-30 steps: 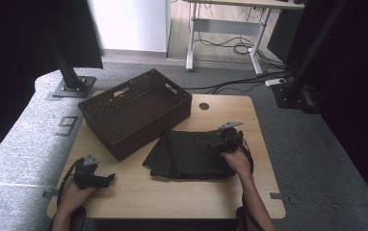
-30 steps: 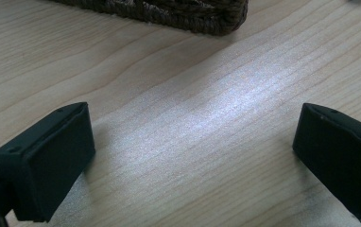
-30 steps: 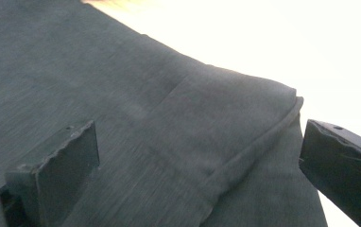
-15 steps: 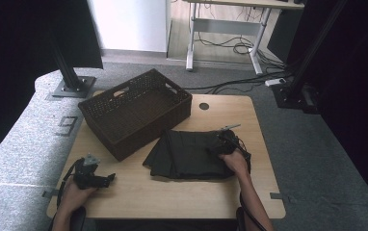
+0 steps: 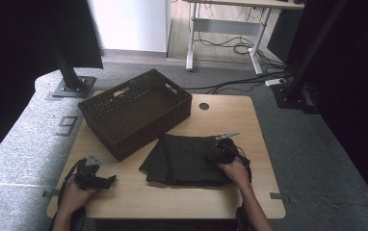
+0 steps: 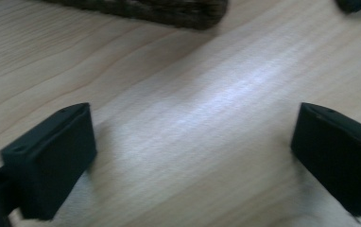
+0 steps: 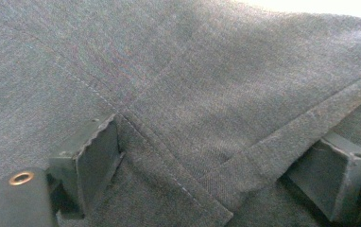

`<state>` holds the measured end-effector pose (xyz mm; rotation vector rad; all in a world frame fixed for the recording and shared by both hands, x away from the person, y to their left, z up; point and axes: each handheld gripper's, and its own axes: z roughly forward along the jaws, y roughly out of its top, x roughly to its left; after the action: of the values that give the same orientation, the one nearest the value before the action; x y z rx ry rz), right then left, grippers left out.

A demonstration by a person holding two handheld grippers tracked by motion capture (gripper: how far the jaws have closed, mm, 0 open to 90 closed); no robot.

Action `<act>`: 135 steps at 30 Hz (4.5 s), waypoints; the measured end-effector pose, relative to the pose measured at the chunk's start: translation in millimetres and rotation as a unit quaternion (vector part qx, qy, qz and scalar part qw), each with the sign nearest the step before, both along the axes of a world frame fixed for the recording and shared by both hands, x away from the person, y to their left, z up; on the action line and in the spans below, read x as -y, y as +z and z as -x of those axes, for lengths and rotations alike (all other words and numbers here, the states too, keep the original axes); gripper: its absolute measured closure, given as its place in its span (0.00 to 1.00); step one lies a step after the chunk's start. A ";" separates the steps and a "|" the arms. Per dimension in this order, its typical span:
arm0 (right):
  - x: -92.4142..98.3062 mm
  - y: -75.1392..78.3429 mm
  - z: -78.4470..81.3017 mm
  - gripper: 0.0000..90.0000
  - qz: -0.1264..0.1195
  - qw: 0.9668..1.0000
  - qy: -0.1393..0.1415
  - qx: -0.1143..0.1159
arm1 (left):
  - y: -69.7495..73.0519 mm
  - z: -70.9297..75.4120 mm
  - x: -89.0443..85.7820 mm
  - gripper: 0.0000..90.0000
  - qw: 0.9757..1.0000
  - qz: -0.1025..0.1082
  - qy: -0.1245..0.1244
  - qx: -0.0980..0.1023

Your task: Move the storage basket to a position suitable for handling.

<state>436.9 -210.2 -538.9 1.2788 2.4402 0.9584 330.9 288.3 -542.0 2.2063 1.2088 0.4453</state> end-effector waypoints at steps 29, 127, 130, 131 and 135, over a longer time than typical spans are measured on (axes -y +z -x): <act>-51.4 -0.3 68.3 0.13 -0.003 0.999 0.033 0.003 | 24.9 -14.1 145.7 0.02 0.995 0.029 -0.094 0.028; 40.9 -16.1 65.6 0.00 0.020 0.994 -0.090 0.054 | 104.5 -81.9 8.1 0.07 0.991 0.027 0.134 0.014; 41.1 -16.9 66.1 0.00 0.018 0.994 -0.092 0.058 | 100.9 -82.6 5.6 0.12 0.989 0.043 0.143 0.012; 41.1 -17.2 66.2 0.00 0.016 0.994 -0.094 0.059 | 100.6 -82.1 6.0 0.16 0.989 0.045 0.140 0.013; 40.8 -17.9 66.4 0.00 0.014 0.993 -0.100 0.063 | 100.5 -81.0 10.3 0.27 0.989 0.044 0.139 0.011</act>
<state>370.5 -251.0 -556.8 1.3775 2.1749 0.9175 411.9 278.0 -441.5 1.9610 1.5025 0.5167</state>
